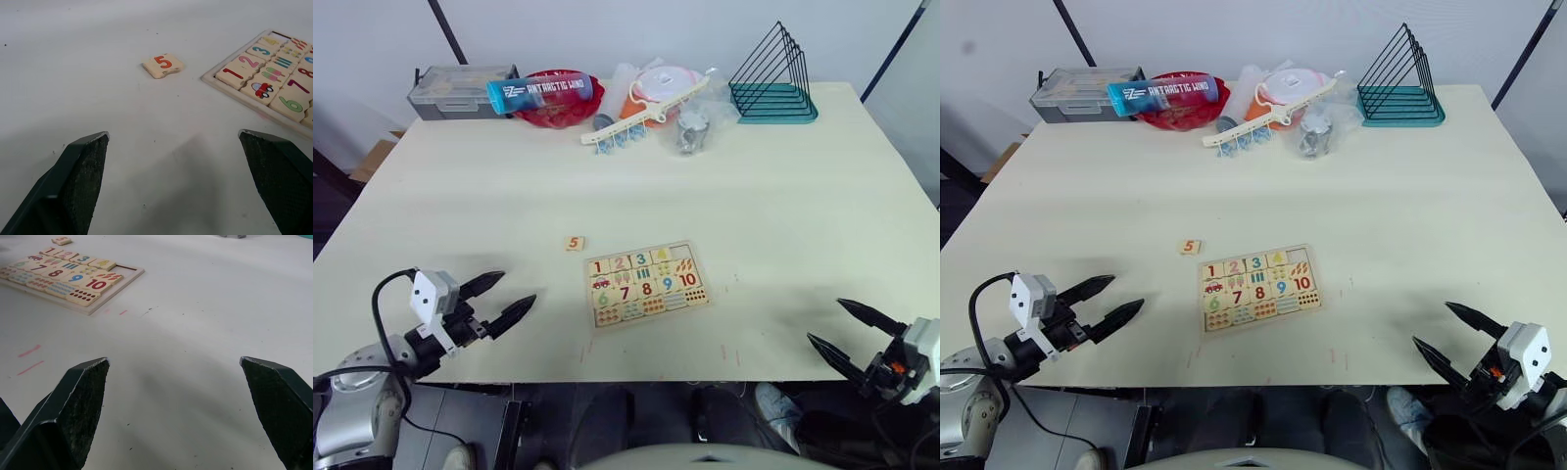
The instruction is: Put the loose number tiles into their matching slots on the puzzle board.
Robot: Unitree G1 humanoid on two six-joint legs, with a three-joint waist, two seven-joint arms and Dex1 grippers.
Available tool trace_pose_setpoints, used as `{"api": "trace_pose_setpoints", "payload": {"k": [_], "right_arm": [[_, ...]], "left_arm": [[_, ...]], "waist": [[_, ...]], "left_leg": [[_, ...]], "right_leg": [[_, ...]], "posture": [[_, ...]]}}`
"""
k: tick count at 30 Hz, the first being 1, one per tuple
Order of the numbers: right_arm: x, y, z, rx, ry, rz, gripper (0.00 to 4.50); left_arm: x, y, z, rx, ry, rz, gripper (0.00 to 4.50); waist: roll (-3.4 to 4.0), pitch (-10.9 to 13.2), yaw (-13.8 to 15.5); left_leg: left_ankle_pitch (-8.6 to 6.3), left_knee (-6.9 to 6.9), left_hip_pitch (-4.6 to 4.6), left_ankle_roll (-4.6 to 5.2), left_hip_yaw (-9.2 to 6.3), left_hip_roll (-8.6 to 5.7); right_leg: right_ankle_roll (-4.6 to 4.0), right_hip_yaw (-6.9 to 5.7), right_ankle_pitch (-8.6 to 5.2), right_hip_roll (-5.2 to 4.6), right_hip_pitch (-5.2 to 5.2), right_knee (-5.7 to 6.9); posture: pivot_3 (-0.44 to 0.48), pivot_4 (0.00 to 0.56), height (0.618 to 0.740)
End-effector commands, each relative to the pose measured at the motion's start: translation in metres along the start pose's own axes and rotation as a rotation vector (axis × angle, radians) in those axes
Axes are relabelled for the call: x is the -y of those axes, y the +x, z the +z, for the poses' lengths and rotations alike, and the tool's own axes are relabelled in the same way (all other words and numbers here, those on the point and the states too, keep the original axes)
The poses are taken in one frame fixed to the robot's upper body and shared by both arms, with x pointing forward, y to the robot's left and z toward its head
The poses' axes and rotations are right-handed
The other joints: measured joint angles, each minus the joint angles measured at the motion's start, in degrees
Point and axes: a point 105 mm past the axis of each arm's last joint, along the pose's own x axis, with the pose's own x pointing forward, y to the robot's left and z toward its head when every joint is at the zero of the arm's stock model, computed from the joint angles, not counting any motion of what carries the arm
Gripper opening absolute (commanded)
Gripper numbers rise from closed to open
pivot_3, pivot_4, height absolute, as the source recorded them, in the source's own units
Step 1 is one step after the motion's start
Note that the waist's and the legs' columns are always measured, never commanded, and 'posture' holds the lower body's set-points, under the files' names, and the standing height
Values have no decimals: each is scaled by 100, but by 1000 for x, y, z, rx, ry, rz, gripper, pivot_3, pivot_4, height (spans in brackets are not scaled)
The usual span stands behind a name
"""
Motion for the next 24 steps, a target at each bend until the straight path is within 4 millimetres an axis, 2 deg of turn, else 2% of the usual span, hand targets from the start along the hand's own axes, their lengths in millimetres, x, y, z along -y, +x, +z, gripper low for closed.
{"api": "trace_pose_setpoints", "payload": {"k": [1,6,20,24], "right_arm": [[2,2,15,19,-28,17,4500],[1,10,28,54,-55,73,4500],[-6,29,49,90,-92,228,4500],[-7,32,53,96,-108,256,4500]], "left_arm": [[5,6,18,72,24,11,4483],[22,24,30,115,8,29,4483],[37,69,43,87,-74,343,4483],[35,79,49,85,-62,426,4483]], "waist": [[-1,-1,1],[-1,-1,7],[2,-3,63],[2,-3,75]], "left_leg": [[0,0,0,0,-1,0],[0,0,0,0,-2,1],[0,4,0,0,-6,-11],[0,4,0,0,-5,-16]], "right_leg": [[0,0,0,0,0,0],[0,0,0,-1,1,0],[2,-1,2,0,6,1],[2,-1,2,0,6,1]], "posture": [[0,150,740],[0,150,740],[0,150,740],[0,150,740]]}}
